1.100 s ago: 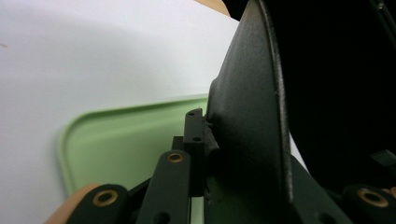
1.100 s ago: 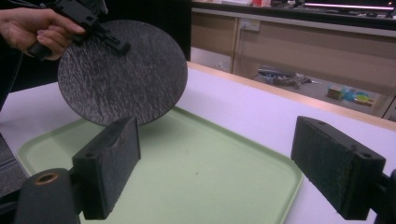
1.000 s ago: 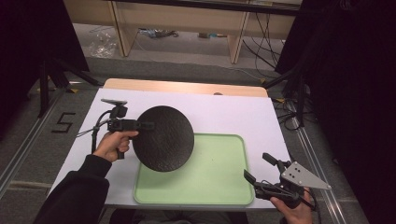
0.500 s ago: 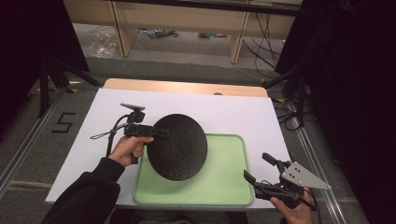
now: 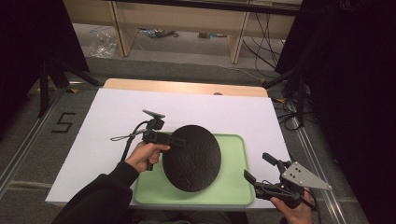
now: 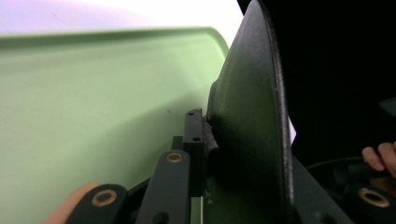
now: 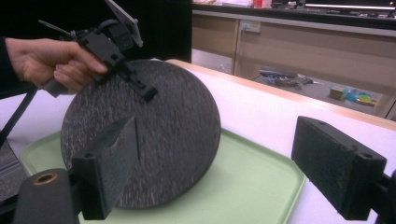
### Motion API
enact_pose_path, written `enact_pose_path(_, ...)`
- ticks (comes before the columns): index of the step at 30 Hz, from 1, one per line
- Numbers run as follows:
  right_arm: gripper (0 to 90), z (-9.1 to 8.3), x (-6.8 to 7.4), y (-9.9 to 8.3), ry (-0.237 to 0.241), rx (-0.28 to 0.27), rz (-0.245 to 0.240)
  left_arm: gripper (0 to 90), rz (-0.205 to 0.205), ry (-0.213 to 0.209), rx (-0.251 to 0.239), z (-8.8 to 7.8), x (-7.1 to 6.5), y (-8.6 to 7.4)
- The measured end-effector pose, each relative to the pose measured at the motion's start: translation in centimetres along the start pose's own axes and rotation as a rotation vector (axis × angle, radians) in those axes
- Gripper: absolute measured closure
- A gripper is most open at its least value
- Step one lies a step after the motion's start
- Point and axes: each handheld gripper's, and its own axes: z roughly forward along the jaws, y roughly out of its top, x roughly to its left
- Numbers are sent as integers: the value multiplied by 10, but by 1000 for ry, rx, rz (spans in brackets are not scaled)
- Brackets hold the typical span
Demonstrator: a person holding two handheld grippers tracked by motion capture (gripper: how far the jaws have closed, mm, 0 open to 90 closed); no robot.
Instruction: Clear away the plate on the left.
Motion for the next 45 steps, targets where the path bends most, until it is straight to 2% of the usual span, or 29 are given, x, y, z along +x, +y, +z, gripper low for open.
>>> enact_pose_path(4, 163, 0, 0, 0, -4, -3, -1, 778, 7, 5, 19, 10, 0, -3)
enact_pose_path(8, 163, 0, 0, 0, -1, 1, 0, 781, -13, -12, 32, 18, 0, -7)
enact_pose_path(12, 163, 0, 0, 0, -4, -1, 0, 785, -51, -24, 37, 26, 4, -11)
enact_pose_path(19, 163, -1, 0, 0, -1, 0, -1, 787, -69, -29, 39, 31, 12, -13)
enact_pose_path(24, 163, 0, 1, 0, -2, -7, -5, 763, -40, 5, 60, 34, 15, -14)
enact_pose_path(26, 163, 0, 0, 0, -1, -3, -1, 761, -13, 17, 67, 33, 13, -14)
enact_pose_path(28, 163, 0, 0, 0, 4, 1, 1, 746, 42, 41, 91, 33, 9, -12)
enact_pose_path(30, 163, -1, 0, 0, 1, -3, -3, 736, 60, 70, 100, 33, 5, -12)
enact_pose_path(34, 163, -1, 1, 0, 2, -5, -5, 723, 81, 84, 106, 32, 5, -12)
enact_pose_path(37, 163, 0, 0, 0, -1, -5, -3, 704, 107, 128, 121, 28, 6, -10)
enact_pose_path(38, 163, 0, 1, 0, 2, -3, -4, 700, 138, 134, 152, 26, 9, -9)
enact_pose_path(41, 163, 0, 1, 0, 6, 0, -2, 687, 151, 158, 157, 26, 6, -9)
enact_pose_path(42, 164, 0, 1, 0, 3, 3, -4, 681, 179, 173, 152, 27, 5, -9)
enact_pose_path(43, 164, 0, 1, 0, 10, 7, -6, 662, 216, 200, 180, 25, 5, -8)
enact_pose_path(44, 164, -1, 1, 0, 15, 5, -3, 636, 226, 236, 188, 25, 3, -8)
enact_pose_path(45, 164, 0, 1, 0, 4, -5, -4, 617, 231, 238, 184, 24, 5, -7)
